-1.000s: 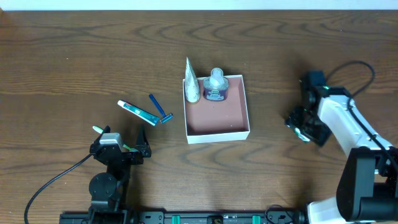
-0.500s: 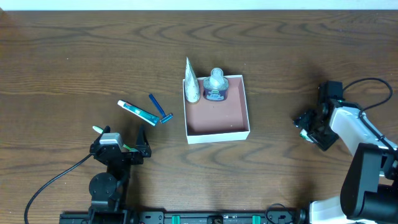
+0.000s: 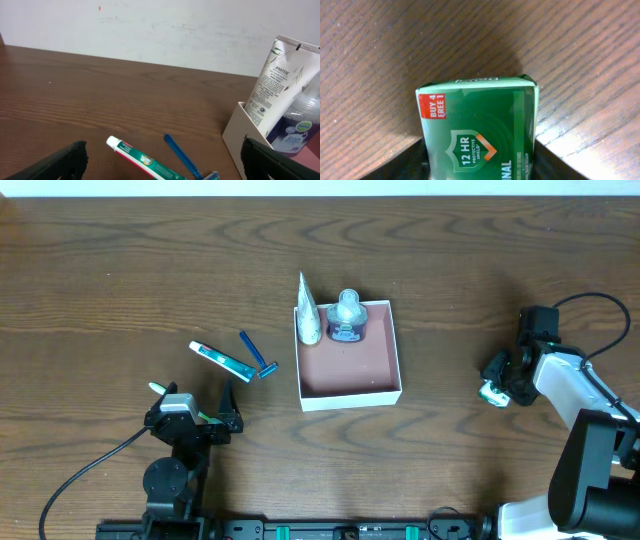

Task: Pack container
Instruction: 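Move the right gripper to the green soap box and grasp it, then carry the green soap box into the box and release it flat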

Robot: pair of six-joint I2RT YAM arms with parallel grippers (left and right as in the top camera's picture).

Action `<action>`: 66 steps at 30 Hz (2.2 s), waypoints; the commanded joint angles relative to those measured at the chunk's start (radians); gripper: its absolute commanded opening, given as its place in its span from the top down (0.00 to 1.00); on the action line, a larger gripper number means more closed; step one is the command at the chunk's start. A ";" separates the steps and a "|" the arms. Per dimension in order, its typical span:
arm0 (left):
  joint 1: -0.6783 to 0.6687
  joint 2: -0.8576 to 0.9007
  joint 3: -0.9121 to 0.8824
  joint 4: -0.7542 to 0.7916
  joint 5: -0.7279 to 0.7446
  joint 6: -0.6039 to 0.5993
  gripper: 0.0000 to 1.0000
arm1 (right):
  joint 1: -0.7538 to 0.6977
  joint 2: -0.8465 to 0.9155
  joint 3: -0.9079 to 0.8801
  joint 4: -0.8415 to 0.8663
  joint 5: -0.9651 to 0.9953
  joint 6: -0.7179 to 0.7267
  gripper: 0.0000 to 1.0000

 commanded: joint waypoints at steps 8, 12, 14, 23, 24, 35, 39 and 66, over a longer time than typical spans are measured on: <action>0.005 -0.006 -0.021 -0.036 -0.027 0.013 0.02 | -0.007 0.001 -0.005 -0.013 -0.031 -0.048 0.65; 0.005 -0.006 -0.021 -0.036 -0.027 0.013 0.02 | -0.007 0.000 0.012 -0.007 -0.116 -0.095 0.71; 0.005 -0.006 -0.021 -0.036 -0.027 0.013 0.02 | -0.007 -0.009 0.042 -0.014 -0.227 -0.153 0.73; 0.005 -0.006 -0.021 -0.036 -0.027 0.013 0.02 | 0.010 -0.172 0.170 -0.028 -0.705 -0.284 0.67; 0.005 -0.006 -0.021 -0.036 -0.027 0.013 0.02 | 0.020 -0.193 0.177 -0.025 -0.719 -0.284 0.66; 0.005 -0.006 -0.021 -0.036 -0.027 0.013 0.02 | 0.278 -0.257 0.184 0.081 -0.626 -0.224 0.57; 0.005 -0.006 -0.021 -0.036 -0.027 0.013 0.02 | 0.372 -0.217 0.184 0.166 -0.573 -0.193 0.57; 0.005 -0.006 -0.021 -0.036 -0.027 0.013 0.02 | 0.439 -0.016 0.184 0.338 -0.527 -0.163 0.34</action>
